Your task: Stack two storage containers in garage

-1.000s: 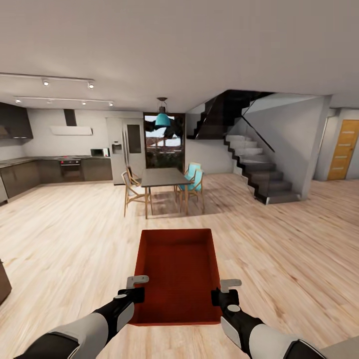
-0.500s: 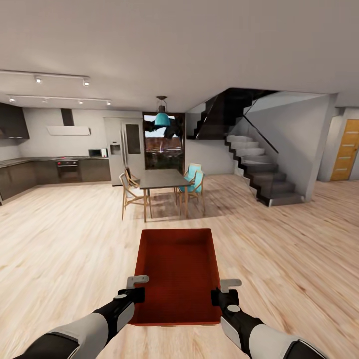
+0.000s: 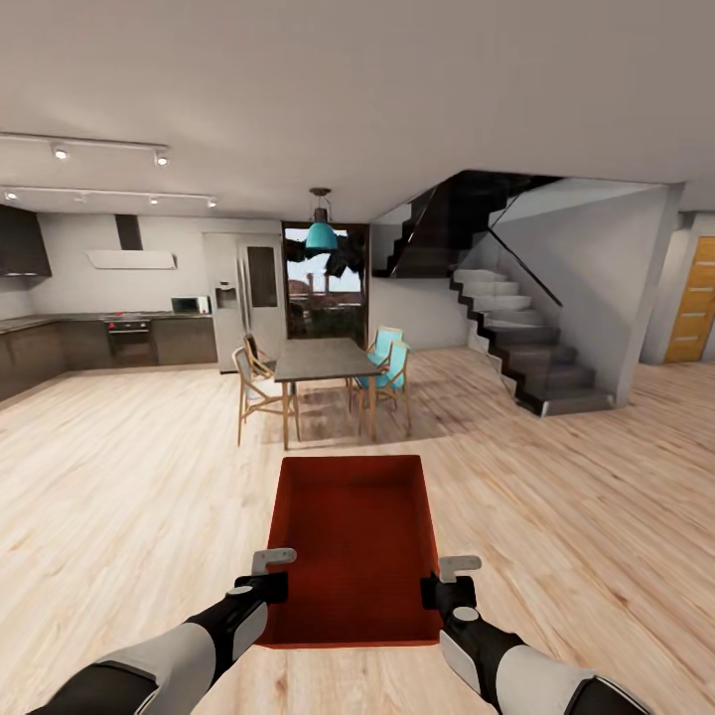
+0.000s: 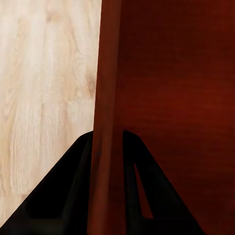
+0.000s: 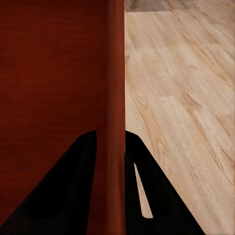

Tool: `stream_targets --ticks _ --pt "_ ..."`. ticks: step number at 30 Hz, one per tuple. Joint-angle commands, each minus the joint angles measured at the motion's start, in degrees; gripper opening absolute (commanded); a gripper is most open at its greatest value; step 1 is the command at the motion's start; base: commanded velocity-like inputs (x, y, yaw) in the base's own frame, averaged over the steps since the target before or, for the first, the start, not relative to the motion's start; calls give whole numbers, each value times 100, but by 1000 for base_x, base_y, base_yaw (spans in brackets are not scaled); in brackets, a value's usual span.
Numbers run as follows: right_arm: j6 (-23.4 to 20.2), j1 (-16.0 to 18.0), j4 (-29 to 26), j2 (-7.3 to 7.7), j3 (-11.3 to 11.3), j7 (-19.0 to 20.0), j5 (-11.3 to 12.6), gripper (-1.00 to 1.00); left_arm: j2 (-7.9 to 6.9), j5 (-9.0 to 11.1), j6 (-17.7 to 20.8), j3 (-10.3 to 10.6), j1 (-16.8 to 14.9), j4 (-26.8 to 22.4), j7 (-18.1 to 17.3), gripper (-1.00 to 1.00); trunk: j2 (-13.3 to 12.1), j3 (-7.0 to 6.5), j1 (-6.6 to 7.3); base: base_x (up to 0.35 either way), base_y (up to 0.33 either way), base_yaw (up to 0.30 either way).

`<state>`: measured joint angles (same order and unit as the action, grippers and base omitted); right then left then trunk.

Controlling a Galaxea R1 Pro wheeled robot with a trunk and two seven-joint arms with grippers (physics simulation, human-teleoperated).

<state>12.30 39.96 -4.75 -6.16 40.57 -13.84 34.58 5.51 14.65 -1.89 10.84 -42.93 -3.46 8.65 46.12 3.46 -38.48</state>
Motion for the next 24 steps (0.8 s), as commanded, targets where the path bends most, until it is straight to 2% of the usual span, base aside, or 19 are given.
stream_targets --ticks 1,18,24 --pt "-17 -1 0 0 101 65 71 -100 -15 -13 -66 -363 -13 -17 471 -100 7 9 -5 323 0 -20" --pt "-2 0 0 0 99 65 79 -100 -15 -15 -62 -363 -13 -23 471 -100 7 9 -5 323 1 -269" --pt "-4 -2 0 0 101 65 77 -100 -15 -15 -58 -363 -13 -33 476 -100 7 9 -5 323 78 -283"
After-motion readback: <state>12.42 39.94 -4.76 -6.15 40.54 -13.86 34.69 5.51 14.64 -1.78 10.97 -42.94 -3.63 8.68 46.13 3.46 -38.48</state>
